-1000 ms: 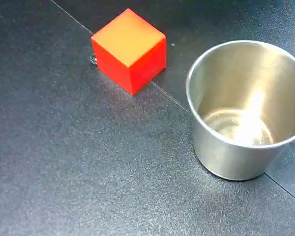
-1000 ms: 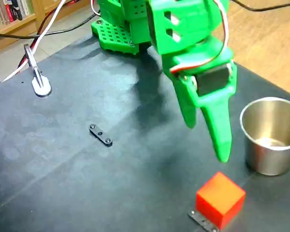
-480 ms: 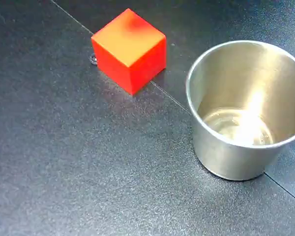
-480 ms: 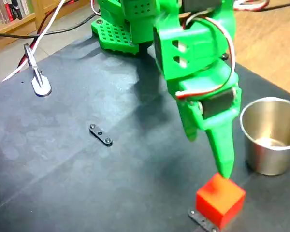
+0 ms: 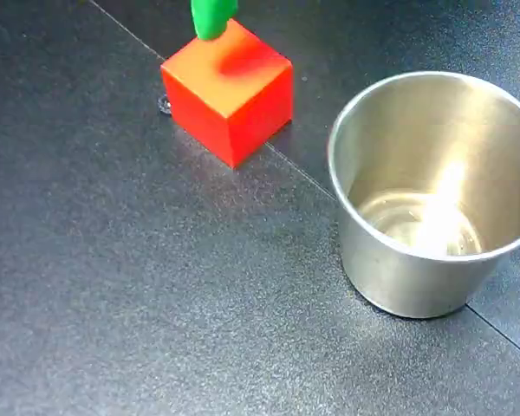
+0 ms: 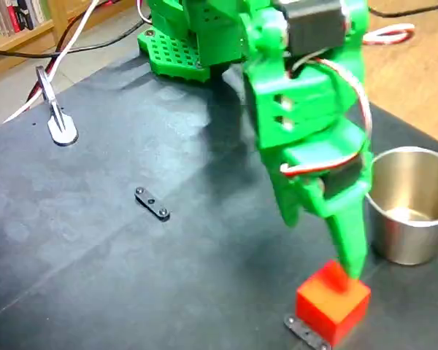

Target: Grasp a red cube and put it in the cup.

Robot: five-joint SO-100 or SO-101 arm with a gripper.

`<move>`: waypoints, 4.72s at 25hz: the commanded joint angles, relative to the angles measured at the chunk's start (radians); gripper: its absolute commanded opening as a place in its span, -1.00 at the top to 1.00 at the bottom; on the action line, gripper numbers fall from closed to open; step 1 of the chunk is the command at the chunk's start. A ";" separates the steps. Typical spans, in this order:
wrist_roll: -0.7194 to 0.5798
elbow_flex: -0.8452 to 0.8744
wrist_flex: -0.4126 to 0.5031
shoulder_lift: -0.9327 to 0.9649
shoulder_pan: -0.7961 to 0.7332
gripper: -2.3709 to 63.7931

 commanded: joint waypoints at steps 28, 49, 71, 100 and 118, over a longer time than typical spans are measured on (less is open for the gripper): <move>-0.005 -0.032 -0.173 -0.089 -0.008 -0.03; -0.003 -0.034 -0.255 -0.181 -0.011 -0.02; 0.015 -0.014 -0.252 0.061 -0.018 0.95; 0.129 0.476 -0.256 0.798 -0.382 0.95; 0.242 0.474 -0.256 0.655 -0.362 0.95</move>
